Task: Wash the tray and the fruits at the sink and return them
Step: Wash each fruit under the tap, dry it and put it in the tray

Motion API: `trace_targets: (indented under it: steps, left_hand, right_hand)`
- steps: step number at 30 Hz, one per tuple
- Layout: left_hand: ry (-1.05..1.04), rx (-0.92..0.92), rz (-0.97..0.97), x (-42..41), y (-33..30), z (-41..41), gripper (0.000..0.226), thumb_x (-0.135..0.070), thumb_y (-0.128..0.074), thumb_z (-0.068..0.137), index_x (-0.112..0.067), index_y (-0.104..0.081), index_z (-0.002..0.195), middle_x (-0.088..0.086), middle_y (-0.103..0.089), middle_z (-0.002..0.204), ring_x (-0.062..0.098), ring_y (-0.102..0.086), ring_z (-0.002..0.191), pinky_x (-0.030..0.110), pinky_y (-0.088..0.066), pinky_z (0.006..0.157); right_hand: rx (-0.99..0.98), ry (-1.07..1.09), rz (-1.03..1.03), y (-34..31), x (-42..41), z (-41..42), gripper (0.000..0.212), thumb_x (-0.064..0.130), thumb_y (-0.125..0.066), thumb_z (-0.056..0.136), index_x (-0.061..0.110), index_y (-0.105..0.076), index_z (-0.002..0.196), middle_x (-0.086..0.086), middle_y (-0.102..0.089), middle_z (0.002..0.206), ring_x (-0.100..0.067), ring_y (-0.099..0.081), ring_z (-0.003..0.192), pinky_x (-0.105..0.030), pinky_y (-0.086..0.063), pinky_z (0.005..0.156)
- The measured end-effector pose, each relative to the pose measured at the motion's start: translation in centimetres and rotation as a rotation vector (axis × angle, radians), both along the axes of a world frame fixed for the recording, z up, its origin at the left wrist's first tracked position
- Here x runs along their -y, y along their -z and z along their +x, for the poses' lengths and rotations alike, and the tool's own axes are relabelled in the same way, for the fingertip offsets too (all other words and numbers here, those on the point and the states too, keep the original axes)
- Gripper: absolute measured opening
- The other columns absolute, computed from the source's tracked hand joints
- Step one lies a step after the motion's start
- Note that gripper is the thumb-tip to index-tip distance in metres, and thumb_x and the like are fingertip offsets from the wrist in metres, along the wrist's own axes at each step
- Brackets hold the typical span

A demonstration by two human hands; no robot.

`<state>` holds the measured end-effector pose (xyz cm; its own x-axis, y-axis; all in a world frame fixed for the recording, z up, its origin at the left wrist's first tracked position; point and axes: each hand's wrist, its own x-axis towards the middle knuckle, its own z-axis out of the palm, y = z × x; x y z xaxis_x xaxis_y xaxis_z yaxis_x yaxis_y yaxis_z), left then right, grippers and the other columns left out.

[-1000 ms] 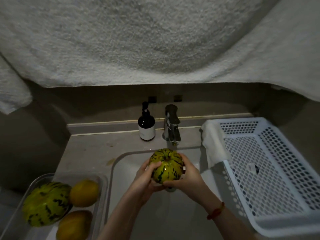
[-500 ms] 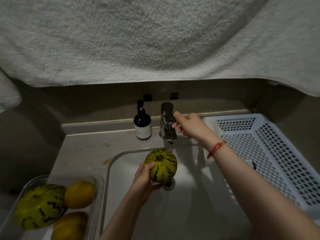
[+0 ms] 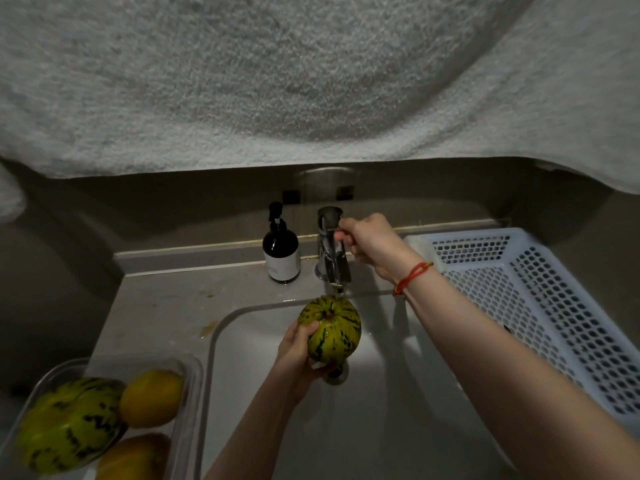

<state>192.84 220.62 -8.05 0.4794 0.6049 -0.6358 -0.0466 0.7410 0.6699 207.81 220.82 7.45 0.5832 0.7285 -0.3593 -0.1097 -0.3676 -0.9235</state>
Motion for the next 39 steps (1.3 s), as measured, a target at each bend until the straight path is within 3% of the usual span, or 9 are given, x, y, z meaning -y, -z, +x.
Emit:
trace_targets:
  steps: [8, 11, 14, 19, 22, 26, 29, 33, 39]
  left_hand:
    - [-0.002, 0.014, 0.001, 0.1, -0.5, 0.9, 0.017, -0.021, -0.053, 0.093, -0.023, -0.057, 0.109, 0.008, -0.062, 0.099, 0.027, -0.06, 0.079, 0.035, -0.056, 0.051]
    - [0.002, 0.004, 0.007, 0.1, -0.6, 1.2, 0.017, -0.021, -0.053, 0.093, -0.022, -0.056, 0.11, 0.011, -0.062, 0.099, 0.029, -0.061, 0.08, 0.035, -0.055, 0.058]
    - [0.004, 0.001, 0.055, 0.2, -0.6, 1.5, 0.018, -0.019, -0.052, 0.093, -0.018, -0.057, 0.111, 0.012, -0.064, 0.096, 0.026, -0.063, 0.077, 0.031, -0.055, 0.05]
    - [0.012, -0.035, 0.184, 0.4, -0.4, 2.7, 0.029, -0.021, -0.053, 0.094, -0.019, -0.052, 0.123, 0.013, -0.061, 0.112, 0.028, -0.063, 0.096, 0.041, -0.057, 0.07]
    - [-0.036, -0.144, 0.278, 0.2, 0.1, 3.2, 0.041, -0.025, -0.059, 0.091, -0.017, -0.046, 0.129, 0.015, -0.055, 0.118, 0.031, -0.06, 0.103, 0.046, -0.056, 0.081]
    - [-0.081, -0.221, 0.395, -0.4, 0.1, 3.7, 0.047, -0.03, -0.067, 0.085, -0.015, -0.047, 0.126, 0.013, -0.058, 0.116, 0.028, -0.06, 0.102, 0.045, -0.053, 0.089]
    - [-0.054, -0.237, 0.412, -1.1, 0.0, 3.9, 0.039, -0.029, -0.07, 0.083, -0.017, -0.056, 0.117, 0.011, -0.062, 0.11, 0.03, -0.06, 0.104, 0.048, -0.05, 0.094]
    - [-0.031, -0.265, 0.498, -1.3, 0.3, 4.1, 0.013, -0.033, -0.065, 0.086, -0.026, -0.059, 0.095, 0.002, -0.063, 0.097, 0.027, -0.061, 0.1, 0.042, -0.051, 0.092]
    - [0.069, -0.416, 0.428, -2.2, 1.6, 4.5, 0.041, -0.044, -0.041, 0.097, -0.016, -0.063, 0.117, 0.017, -0.062, 0.117, 0.034, -0.056, 0.111, 0.045, -0.043, 0.102]
  right_hand:
    - [0.056, -0.075, 0.044, 1.4, 0.1, 0.7, 0.04, 0.03, -0.044, 0.099, 0.01, -0.06, 0.069, 0.01, -0.046, 0.034, 0.0, -0.036, 0.028, -0.012, -0.026, 0.031]
    - [0.049, 0.059, 0.117, 3.4, 1.5, 1.1, 0.043, 0.033, -0.039, 0.1, 0.013, -0.061, 0.07, 0.007, -0.048, 0.045, -0.004, -0.043, 0.037, -0.013, -0.033, 0.035]
    - [0.088, 0.218, 0.033, 7.9, 4.3, 1.0, 0.027, 0.028, -0.043, 0.099, 0.012, -0.062, 0.087, -0.011, -0.061, 0.082, -0.02, -0.06, 0.076, -0.025, -0.049, 0.067]
    - [-0.437, 0.13, 0.056, 13.5, 5.4, -2.3, 0.035, 0.036, -0.053, 0.093, 0.007, -0.062, 0.111, -0.019, -0.066, 0.11, -0.034, -0.064, 0.102, -0.048, -0.052, 0.09]
    - [-0.533, 0.216, 0.044, 14.9, 4.2, -2.8, 0.039, 0.036, -0.057, 0.091, 0.006, -0.062, 0.115, -0.023, -0.065, 0.113, -0.039, -0.064, 0.102, -0.053, -0.05, 0.092]
    - [-0.344, 0.348, 0.048, 16.4, 2.9, -3.7, 0.019, 0.029, -0.051, 0.095, 0.018, -0.066, 0.089, -0.01, -0.067, 0.093, -0.027, -0.065, 0.087, -0.034, -0.056, 0.07]
    - [-0.12, 0.343, 0.058, 17.3, 2.6, -4.8, 0.022, 0.028, -0.041, 0.099, 0.022, -0.062, 0.099, -0.005, -0.063, 0.097, -0.022, -0.061, 0.093, -0.033, -0.052, 0.079]
    - [-0.112, 0.378, 0.146, 17.8, 3.1, -5.1, 0.021, 0.024, -0.038, 0.101, 0.022, -0.058, 0.108, -0.001, -0.06, 0.104, -0.015, -0.059, 0.095, -0.026, -0.049, 0.082]
    - [0.053, 0.152, 0.19, 17.3, 5.3, -4.2, 0.028, 0.013, -0.063, 0.088, 0.03, -0.057, 0.109, 0.004, -0.056, 0.115, -0.008, -0.056, 0.104, -0.018, -0.047, 0.09]
